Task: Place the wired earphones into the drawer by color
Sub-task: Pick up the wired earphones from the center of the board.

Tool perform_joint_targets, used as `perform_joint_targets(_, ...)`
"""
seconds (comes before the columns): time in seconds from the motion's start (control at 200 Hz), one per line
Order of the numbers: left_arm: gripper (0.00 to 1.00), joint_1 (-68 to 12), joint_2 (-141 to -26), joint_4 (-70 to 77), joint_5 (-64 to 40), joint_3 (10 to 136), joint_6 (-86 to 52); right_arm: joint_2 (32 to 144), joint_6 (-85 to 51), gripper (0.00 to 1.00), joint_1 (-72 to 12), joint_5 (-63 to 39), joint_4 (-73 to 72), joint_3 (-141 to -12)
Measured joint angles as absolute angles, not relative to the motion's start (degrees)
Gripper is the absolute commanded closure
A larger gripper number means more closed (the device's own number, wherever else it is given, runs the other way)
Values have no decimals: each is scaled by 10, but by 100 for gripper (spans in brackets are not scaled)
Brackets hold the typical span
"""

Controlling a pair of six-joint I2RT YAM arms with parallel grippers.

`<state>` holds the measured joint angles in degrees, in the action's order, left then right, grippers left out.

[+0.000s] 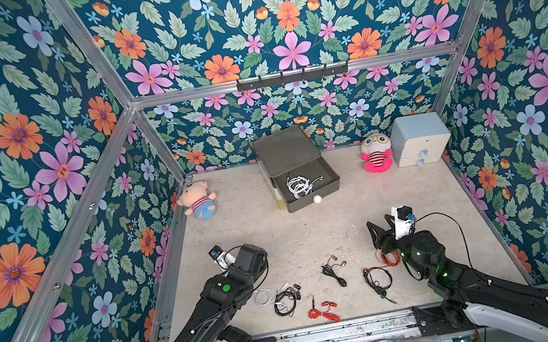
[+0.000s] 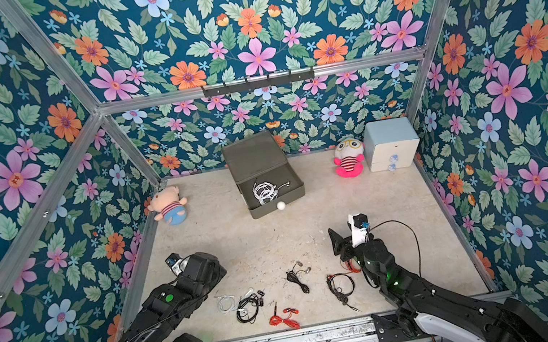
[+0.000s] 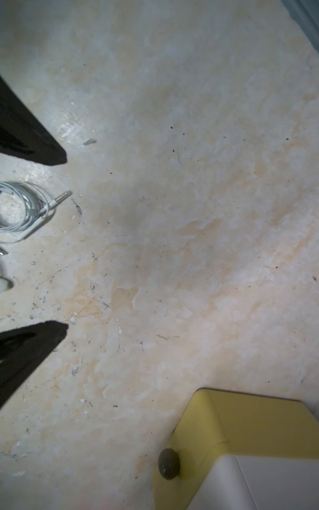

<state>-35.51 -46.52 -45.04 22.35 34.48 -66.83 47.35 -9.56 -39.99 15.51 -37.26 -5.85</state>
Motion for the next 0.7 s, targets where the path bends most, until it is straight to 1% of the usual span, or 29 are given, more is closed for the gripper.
perform_joint_targets(0.19, 11, -355, -475, -466, 203, 337, -690, 484, -95, 23, -400, 155, -374, -58)
perform_joint_targets(0.3, 15, -355, -474, -469, 186, 326, -695, 492, -95, 23, -400, 155, -374, -58)
perform_joint_targets(0.7, 23, -355, -448, -471, 144, 279, -707, 510, -95, 23, -400, 156, -375, -58)
